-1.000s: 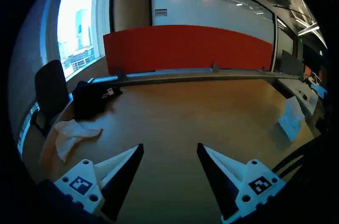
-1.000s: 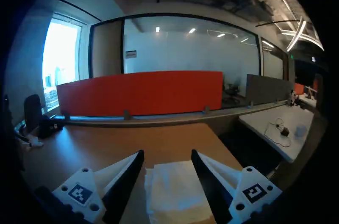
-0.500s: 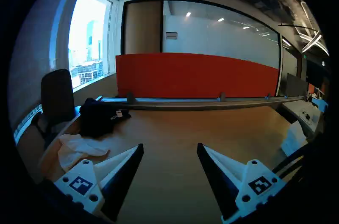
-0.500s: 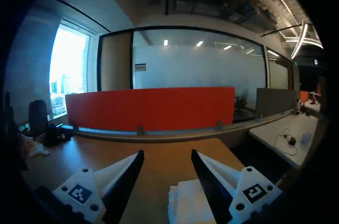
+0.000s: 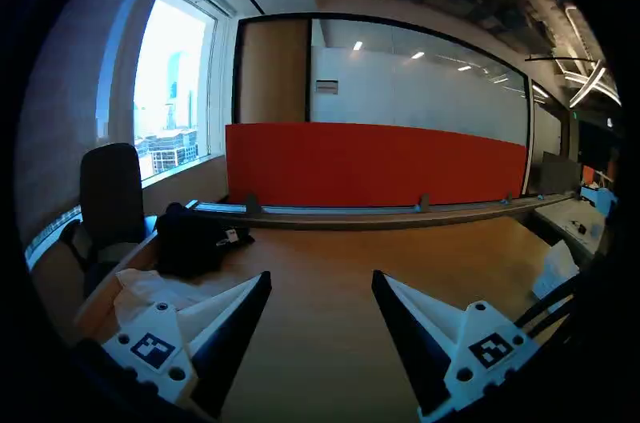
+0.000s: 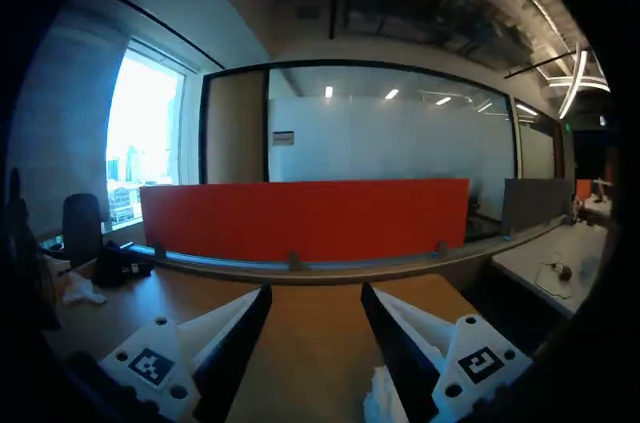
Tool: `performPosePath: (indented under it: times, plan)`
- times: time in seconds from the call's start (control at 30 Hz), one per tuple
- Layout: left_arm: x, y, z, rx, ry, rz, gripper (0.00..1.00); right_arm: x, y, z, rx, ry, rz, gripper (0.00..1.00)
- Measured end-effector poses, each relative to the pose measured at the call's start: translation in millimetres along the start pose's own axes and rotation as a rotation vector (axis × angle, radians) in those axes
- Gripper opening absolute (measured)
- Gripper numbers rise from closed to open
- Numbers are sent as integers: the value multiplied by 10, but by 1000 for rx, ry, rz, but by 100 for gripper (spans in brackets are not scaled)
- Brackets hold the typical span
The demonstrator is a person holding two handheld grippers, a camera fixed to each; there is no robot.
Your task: Fold towel
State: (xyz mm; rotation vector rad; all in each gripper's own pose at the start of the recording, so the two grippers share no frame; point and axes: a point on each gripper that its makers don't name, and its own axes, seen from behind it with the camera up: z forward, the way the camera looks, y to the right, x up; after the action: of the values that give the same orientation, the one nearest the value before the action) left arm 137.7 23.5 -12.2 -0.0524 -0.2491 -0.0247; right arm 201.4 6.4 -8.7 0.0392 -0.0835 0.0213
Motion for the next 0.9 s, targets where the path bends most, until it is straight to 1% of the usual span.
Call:
performPosePath:
  times: [0.1,0.3,0.5,0.7,0.9]
  plan:
    - [57,-48,11,2,18,1,94,-6,-78,42,2,-1,1,86]
    - [138,-116,31,0,57,-4,94,-43,-135,49,-1,-10,-7,86]
    - [130,-145,50,-6,72,4,94,-68,-180,44,-11,-15,-13,86]
    - [109,-169,91,-13,106,0,94,-114,-206,9,-18,-23,-17,86]
    - [-25,-234,125,-7,137,18,94,-147,-227,-54,-29,-19,-23,86]
